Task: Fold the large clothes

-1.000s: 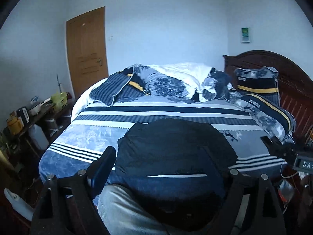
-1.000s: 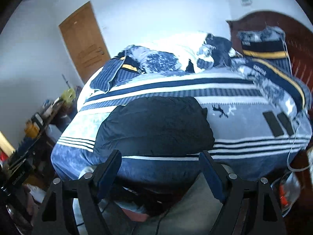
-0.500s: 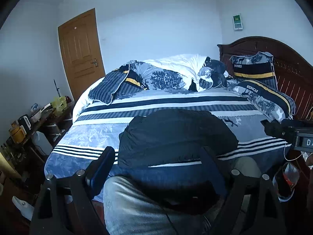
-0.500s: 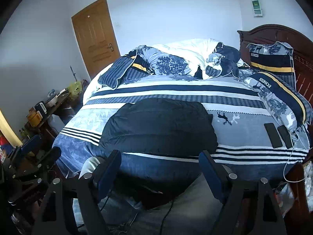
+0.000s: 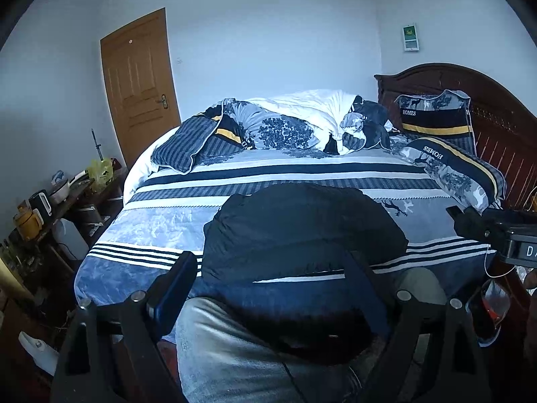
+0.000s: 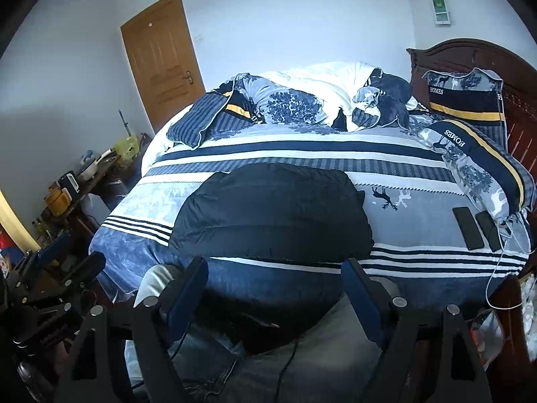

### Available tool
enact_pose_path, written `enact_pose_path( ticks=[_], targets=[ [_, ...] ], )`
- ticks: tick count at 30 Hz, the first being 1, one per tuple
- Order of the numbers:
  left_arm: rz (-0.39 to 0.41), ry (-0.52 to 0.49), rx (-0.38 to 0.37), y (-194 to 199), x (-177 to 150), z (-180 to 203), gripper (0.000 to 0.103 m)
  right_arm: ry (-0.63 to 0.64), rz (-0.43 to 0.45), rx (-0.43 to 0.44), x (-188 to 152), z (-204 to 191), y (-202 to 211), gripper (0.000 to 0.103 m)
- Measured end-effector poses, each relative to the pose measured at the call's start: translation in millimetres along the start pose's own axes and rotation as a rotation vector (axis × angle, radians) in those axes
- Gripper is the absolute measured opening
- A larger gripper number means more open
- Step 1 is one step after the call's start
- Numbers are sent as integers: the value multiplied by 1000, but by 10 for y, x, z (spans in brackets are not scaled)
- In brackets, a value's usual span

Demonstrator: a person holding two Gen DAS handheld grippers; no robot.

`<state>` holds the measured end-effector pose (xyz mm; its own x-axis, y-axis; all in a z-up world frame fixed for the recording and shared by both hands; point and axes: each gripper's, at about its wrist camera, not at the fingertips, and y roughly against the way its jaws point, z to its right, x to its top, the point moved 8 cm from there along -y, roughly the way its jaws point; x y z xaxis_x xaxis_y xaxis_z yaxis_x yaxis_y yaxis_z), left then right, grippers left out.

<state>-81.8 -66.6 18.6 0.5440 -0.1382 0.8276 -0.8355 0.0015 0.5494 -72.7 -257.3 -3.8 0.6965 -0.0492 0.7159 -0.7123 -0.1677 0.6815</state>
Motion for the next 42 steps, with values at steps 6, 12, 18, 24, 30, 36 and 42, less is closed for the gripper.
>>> enact_pose_path(
  ticks=[6,12,18,24,30,36,42],
  targets=[
    [-2,9,5,4,15,-30,89,8,1,-1,-11,-18,16,84],
    [-9,-13,25,14,38,-32,89,12,-2,3,-7,-18,9,84],
    [8,-22,37,53,61,-30,90,18,-3,8,-4,-31,6,84],
    [1,-10,19,71,66,-21,95,19,-2,7,9,-43,4,84],
    [4,-11,28,89,78,-50,95,24,-5,15,14,-66,6,84],
    [-10,-39,53,71,74,-17,95,34,-6,19,29,-72,-4,84],
    [-6,-32,50,78,76,-43,95,35,-5,20,35,-85,8,84]
  ],
)
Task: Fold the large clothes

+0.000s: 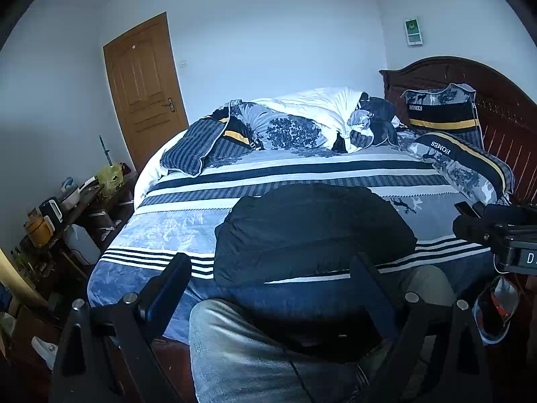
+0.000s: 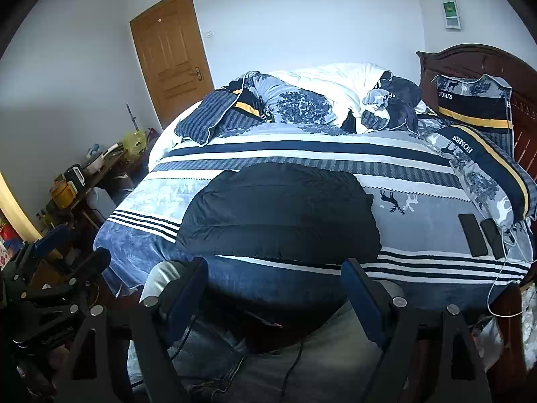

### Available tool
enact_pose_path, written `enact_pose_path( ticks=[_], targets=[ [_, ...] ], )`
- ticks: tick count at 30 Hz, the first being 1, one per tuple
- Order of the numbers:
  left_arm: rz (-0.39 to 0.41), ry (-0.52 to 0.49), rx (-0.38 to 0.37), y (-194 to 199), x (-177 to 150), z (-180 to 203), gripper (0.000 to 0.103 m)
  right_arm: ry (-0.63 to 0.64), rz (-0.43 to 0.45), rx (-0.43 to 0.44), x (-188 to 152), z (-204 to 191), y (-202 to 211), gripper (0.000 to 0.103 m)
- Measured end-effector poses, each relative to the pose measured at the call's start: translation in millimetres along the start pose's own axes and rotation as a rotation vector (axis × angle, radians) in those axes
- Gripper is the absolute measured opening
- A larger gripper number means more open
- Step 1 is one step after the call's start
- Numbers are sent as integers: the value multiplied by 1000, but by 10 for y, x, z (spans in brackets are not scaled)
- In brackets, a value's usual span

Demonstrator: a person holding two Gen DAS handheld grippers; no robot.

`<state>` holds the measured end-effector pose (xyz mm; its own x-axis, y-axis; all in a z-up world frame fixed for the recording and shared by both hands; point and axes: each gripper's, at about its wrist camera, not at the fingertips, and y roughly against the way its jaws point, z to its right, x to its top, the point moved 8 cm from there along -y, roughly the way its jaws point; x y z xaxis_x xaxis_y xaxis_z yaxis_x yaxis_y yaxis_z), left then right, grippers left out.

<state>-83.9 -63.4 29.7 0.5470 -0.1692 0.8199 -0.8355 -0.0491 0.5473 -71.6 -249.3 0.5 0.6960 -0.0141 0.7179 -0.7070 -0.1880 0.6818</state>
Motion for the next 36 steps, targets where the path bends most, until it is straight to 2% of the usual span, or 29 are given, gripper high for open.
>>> enact_pose_path(
  ticks=[36],
  targets=[
    [-19,14,0,-27,-78,-84,95,-6,-10,3,-19,63,-10,84]
  ],
)
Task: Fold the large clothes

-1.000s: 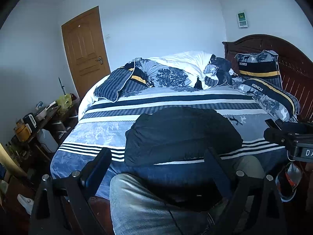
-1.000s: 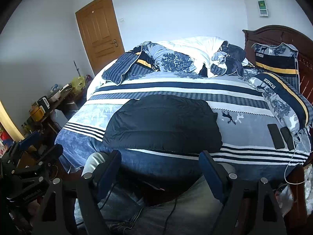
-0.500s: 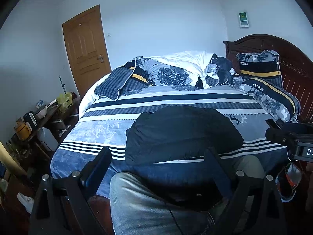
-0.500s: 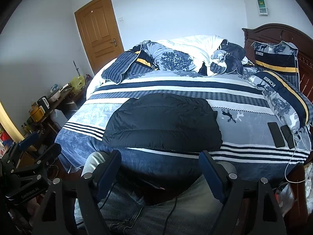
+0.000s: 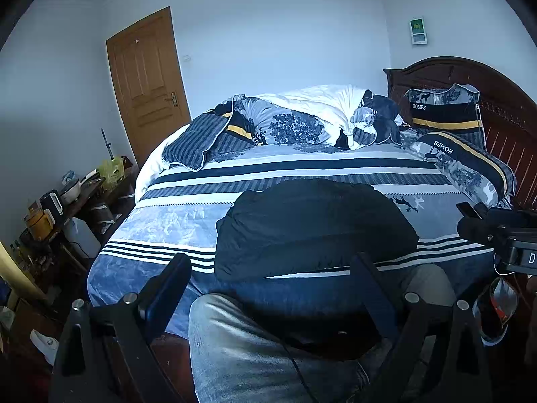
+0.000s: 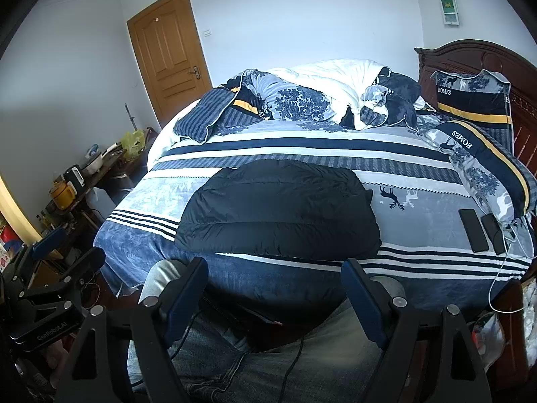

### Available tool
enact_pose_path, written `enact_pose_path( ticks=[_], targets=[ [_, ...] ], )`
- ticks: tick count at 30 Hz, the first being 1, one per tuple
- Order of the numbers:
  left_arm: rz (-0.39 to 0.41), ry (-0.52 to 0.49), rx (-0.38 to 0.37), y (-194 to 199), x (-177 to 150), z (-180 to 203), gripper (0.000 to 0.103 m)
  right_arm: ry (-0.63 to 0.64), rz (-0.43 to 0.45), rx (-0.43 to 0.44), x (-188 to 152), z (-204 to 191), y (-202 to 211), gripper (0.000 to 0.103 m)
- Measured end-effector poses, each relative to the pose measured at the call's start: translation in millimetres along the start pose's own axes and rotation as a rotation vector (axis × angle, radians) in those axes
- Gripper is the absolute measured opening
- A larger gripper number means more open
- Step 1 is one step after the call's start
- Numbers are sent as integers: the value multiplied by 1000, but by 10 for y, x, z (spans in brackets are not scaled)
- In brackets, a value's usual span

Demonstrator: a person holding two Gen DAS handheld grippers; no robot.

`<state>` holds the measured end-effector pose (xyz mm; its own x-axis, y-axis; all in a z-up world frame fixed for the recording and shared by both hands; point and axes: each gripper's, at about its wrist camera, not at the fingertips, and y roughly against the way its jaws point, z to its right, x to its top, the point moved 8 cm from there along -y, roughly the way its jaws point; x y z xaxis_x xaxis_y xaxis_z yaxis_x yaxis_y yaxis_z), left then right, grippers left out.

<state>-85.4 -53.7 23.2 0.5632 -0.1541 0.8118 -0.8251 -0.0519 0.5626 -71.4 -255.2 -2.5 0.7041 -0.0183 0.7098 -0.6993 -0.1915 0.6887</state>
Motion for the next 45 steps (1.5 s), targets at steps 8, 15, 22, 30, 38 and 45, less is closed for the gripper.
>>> enact_pose_path(
  ticks=[8,15,22,30,38,45],
  targets=[
    [-1,-4,1,-5,-14,-37,95,-4,2,-3,-3,4,-5,84],
    [-1,-3,-1,-8,-11,-52,95,-3,7,-9,-17,-13,15,84],
    [0,-8,0,-21,-4,-53,95,-10,5,-9,-25,-11,23,84],
    [-5,-6,-1,-58,-26,-64,96,-6,7,-7,-9,-5,9,84],
    [-82,-3,-9,-393,-64,-25,95,15,-28,-14,35,-9,-212,84],
    [-119,-25,0,-629,-60,12,95,-41,-68,-8,36,160,-484,84]
  ],
)
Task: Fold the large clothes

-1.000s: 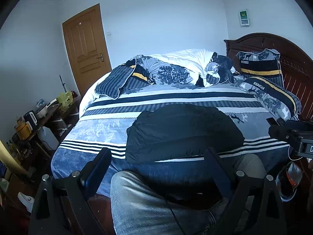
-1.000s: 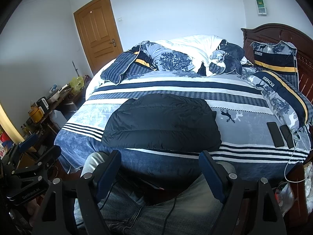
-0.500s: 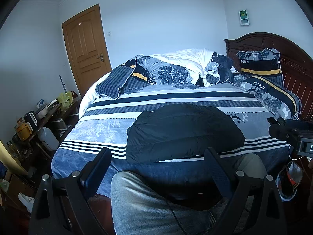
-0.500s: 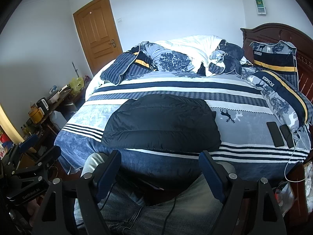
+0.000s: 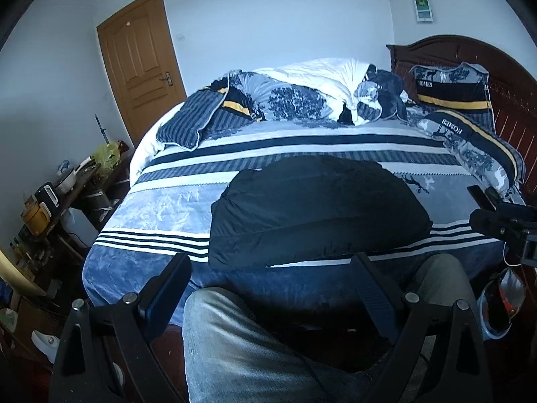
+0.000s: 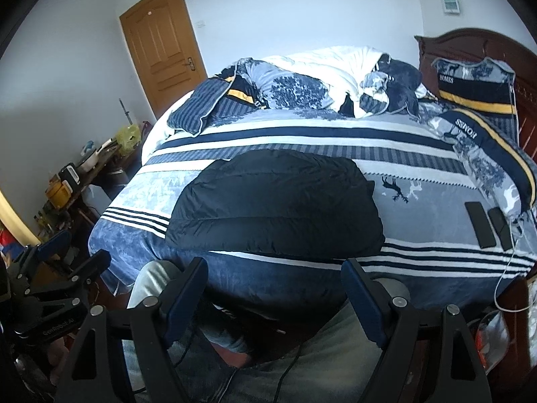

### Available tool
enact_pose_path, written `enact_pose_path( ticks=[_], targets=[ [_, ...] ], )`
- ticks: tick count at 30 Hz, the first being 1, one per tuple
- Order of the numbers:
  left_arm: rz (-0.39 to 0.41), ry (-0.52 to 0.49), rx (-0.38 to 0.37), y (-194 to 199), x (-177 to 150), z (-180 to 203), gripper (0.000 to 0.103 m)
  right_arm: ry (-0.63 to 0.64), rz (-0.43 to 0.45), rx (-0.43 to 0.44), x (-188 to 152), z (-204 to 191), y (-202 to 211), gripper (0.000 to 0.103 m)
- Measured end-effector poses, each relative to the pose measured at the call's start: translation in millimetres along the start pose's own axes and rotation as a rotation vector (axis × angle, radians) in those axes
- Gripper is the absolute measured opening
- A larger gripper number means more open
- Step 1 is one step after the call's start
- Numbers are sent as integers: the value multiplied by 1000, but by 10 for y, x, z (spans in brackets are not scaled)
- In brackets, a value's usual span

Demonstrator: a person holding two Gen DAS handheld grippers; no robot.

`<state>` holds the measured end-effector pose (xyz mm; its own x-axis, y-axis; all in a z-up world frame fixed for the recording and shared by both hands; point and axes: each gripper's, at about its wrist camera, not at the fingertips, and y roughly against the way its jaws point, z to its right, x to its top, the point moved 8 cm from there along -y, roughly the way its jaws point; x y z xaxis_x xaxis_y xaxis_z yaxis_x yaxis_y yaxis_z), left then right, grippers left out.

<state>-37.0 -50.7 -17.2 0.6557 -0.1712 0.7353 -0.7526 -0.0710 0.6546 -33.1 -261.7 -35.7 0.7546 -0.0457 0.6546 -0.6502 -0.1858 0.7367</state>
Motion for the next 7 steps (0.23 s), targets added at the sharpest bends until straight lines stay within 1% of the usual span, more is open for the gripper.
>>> enact_pose_path(
  ticks=[5,7],
  targets=[
    [-42,8,-7,-319,11,-3,95,-32,-48,-8,27,120,-288,84],
    [-84,37,-23,-512,10,-34,95,-44,-75,-11,41,183,-454,84]
  ],
)
